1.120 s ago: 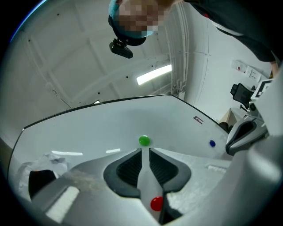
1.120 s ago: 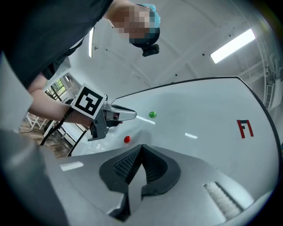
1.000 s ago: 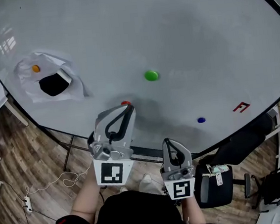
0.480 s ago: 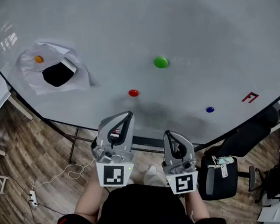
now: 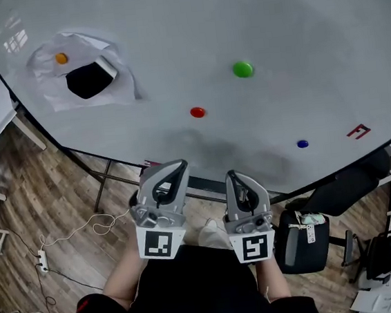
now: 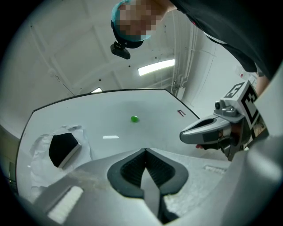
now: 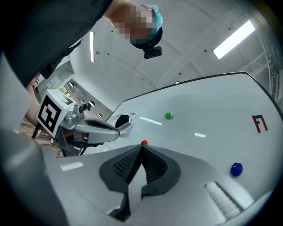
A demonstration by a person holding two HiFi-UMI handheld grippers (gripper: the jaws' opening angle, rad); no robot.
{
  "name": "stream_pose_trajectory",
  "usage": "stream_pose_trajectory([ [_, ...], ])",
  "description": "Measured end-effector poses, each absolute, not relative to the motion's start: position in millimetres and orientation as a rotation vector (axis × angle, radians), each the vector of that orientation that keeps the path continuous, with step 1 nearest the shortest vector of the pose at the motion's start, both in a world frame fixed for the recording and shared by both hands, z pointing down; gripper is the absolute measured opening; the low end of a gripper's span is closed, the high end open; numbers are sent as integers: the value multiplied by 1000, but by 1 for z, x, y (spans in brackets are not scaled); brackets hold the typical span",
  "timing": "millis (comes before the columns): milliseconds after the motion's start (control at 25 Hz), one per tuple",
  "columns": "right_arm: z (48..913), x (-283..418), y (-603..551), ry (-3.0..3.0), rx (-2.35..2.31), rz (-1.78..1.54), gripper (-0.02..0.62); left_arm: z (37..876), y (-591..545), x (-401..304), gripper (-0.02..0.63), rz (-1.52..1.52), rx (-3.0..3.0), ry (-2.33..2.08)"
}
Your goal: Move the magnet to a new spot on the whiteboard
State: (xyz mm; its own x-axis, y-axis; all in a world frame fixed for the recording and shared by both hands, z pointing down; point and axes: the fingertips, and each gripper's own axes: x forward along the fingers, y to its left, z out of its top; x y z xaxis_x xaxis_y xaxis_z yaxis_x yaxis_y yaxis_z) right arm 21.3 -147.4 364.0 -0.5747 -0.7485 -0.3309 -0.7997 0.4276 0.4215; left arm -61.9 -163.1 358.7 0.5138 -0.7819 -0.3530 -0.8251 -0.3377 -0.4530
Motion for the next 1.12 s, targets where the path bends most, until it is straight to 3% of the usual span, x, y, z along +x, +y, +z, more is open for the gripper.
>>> stream_pose_trajectory([
  [1120,392,15,-135,2627,-1387,793,-2,397,-136,-47,2,116,-2200,1281],
])
